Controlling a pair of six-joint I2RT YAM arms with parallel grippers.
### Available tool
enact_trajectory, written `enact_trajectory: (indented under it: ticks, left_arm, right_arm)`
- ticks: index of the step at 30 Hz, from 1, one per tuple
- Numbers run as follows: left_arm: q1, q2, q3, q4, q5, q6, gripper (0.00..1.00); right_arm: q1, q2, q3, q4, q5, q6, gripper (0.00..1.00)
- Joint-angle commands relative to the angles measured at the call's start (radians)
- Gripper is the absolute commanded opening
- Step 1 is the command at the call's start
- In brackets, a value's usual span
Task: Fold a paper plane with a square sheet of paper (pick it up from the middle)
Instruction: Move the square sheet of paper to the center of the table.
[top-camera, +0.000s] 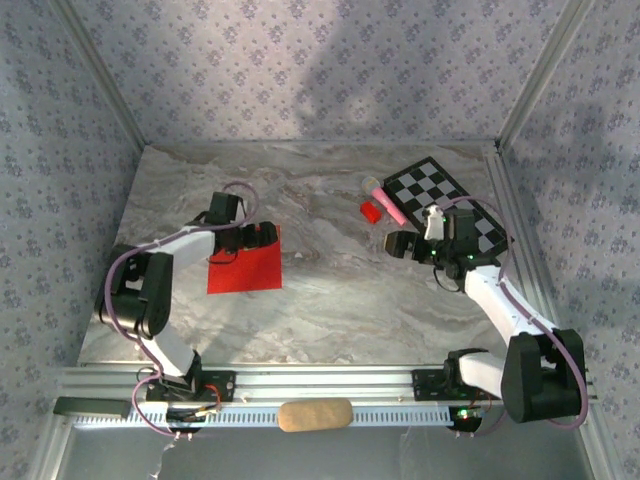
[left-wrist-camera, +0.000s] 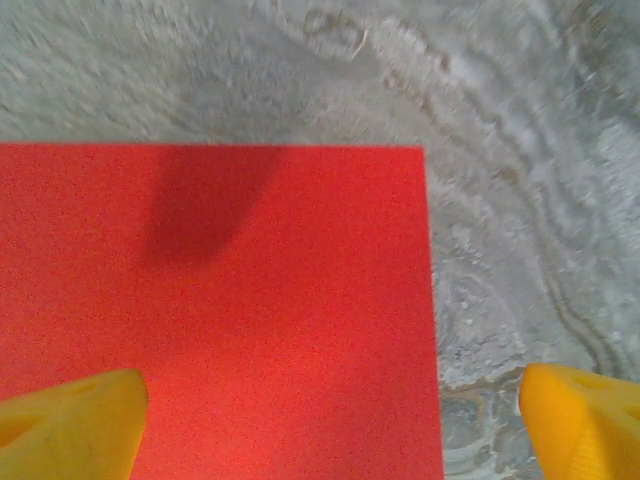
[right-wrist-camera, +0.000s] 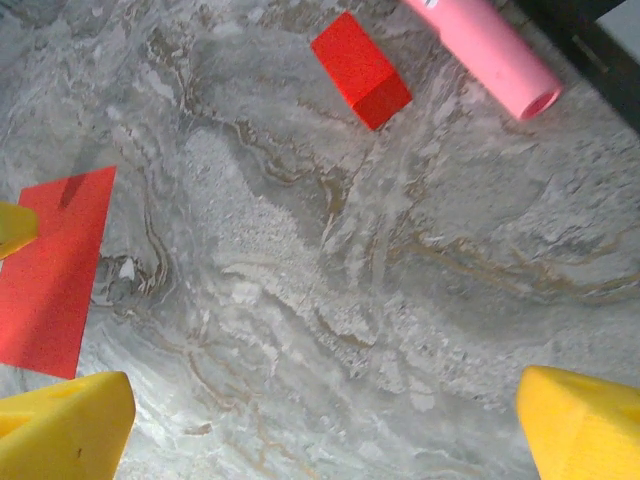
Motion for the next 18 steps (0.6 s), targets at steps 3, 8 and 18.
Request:
enact_trajectory:
  ticks: [3, 8, 18]
  left_arm:
    - [-0.020, 0.026, 0.022, -0.073, -0.050, -0.049, 0.95]
    - [-0.056, 0.041, 0.004, -0.074, -0.046, -0.081, 0.95]
    - [-0.257, 0.076, -0.032, 0.017, -0.059, -0.225, 0.94]
  right_arm:
    - [0.035, -0.009, 0.006, -0.051, 0.026, 0.044, 1.00]
    - [0.052, -0.018, -0.016, -0.050, 0.052, 0.068, 1.00]
    - [0.077, -0.148, -0.088, -0.079, 0.107, 0.096, 1.00]
